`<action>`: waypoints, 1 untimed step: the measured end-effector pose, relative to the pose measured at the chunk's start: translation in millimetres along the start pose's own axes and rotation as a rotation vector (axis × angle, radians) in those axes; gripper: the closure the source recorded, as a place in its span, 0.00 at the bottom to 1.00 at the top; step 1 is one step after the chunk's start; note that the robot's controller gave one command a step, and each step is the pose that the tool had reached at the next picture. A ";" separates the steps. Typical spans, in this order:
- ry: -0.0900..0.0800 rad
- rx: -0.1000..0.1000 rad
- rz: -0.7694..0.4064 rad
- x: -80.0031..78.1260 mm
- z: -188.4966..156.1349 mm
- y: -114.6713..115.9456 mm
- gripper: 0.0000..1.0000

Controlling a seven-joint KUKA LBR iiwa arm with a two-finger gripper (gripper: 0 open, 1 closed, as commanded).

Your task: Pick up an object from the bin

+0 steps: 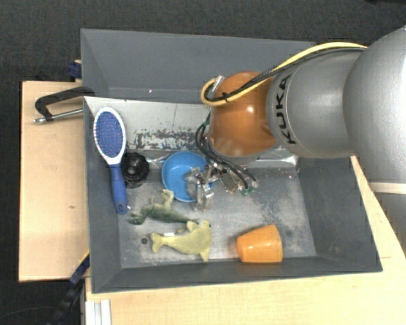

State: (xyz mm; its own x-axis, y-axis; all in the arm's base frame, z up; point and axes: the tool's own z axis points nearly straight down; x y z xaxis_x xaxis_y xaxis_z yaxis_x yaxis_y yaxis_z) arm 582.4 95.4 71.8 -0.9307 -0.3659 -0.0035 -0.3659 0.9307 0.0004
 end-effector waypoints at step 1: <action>-0.010 0.002 0.014 23.0 -133.6 19.3 1.00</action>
Offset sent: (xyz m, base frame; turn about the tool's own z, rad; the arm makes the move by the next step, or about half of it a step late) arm -0.0311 0.0078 0.1274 0.0147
